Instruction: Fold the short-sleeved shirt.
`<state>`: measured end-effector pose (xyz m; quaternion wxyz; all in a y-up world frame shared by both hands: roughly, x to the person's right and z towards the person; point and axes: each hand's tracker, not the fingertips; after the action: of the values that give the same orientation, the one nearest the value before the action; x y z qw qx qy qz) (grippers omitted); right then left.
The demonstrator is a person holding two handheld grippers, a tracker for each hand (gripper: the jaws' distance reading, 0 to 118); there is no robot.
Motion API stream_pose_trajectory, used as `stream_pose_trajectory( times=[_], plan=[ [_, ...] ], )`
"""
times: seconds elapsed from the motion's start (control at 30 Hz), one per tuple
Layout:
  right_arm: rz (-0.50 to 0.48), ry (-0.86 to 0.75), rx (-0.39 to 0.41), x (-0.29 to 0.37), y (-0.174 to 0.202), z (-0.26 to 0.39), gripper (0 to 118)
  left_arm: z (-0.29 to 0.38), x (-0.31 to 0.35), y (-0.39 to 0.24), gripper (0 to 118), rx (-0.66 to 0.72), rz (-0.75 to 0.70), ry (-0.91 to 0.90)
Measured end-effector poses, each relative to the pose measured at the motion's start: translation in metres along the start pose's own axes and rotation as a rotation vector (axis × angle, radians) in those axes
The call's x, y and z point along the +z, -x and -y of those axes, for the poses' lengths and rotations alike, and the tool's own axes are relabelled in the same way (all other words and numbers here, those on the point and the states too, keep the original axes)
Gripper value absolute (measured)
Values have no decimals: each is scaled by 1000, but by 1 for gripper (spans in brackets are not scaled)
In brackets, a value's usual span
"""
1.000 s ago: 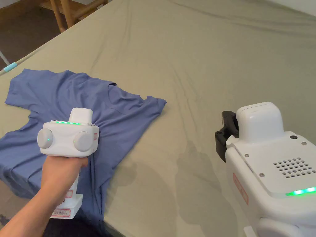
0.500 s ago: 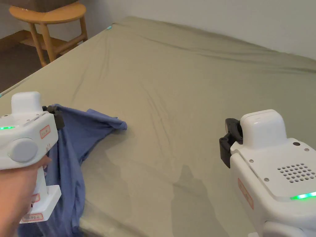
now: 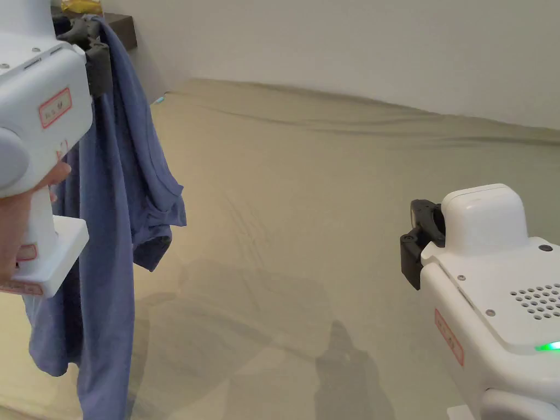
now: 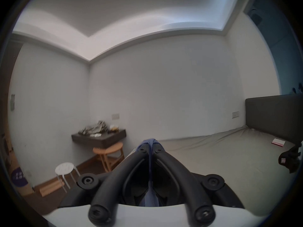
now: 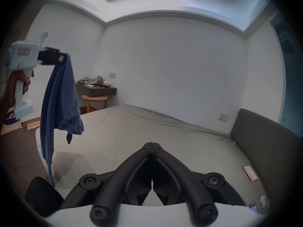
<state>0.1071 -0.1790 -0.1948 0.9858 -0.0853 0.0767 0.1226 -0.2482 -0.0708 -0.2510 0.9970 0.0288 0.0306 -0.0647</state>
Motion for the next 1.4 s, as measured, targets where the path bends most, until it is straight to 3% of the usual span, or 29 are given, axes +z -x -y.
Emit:
stream_pose_trajectory(
  times=[0.2,0.5,0.77,0.9,1.03,1.23,1.3,1.33,1.4],
  plan=[
    [84,-23,-48,13,-33,-4,0,-43,-31,-51,0,-55,148,-34],
    [211,13,-58,27,-75,9,0,-22,-95,-185,0,-111,390,16],
    [272,130,-70,11,-111,47,0,98,-149,-330,0,-198,585,278],
    [255,208,-95,-2,-129,75,0,182,-163,-383,0,-259,623,464],
    [262,285,-98,-16,-141,103,0,258,-160,-407,0,-345,595,622],
    [255,342,-123,-30,-144,126,0,338,-154,-397,3,-356,548,871],
    [251,349,-123,-31,-142,126,0,347,-147,-389,17,-357,563,839],
    [248,350,-120,-31,-141,126,0,341,-143,-384,41,-339,572,760],
    [244,343,-112,-30,-139,122,0,325,-137,-371,61,-302,499,700]
  ],
)
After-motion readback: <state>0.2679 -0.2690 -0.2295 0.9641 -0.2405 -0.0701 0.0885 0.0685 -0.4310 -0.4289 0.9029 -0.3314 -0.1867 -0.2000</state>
